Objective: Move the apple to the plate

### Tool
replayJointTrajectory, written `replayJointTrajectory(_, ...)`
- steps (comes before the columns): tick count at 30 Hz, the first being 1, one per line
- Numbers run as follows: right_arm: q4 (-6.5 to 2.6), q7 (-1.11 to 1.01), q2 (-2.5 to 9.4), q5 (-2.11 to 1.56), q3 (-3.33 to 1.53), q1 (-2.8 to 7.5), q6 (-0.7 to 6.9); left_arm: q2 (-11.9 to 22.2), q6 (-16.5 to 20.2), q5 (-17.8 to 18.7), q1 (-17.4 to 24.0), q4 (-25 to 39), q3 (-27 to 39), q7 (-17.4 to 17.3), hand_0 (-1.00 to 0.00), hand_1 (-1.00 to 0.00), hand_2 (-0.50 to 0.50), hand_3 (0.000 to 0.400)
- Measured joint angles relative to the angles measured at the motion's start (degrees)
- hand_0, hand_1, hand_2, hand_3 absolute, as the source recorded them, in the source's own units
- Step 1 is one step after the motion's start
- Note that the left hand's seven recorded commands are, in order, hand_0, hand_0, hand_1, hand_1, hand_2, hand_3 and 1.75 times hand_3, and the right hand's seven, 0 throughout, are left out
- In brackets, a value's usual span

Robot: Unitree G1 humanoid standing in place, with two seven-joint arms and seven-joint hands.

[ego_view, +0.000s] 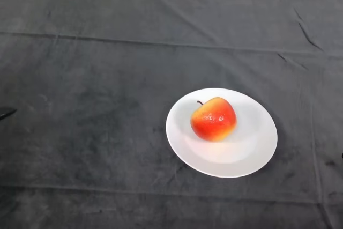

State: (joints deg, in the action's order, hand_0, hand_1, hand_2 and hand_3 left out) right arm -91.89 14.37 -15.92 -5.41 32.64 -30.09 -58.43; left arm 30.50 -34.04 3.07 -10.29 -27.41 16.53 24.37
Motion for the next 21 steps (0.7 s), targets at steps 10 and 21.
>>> replayJointTrajectory(10,0.00,0.00,0.01,0.00,0.00,0.00,0.00,0.0,0.0,-0.4,0.0,0.0,1.9,1.1,0.00,0.00,0.00,0.000)
replayJointTrajectory(21,0.00,0.00,0.03,0.00,0.00,0.00,0.00,0.0,-0.1,-1.0,0.0,-0.6,1.9,1.7,0.00,0.00,0.00,0.000)
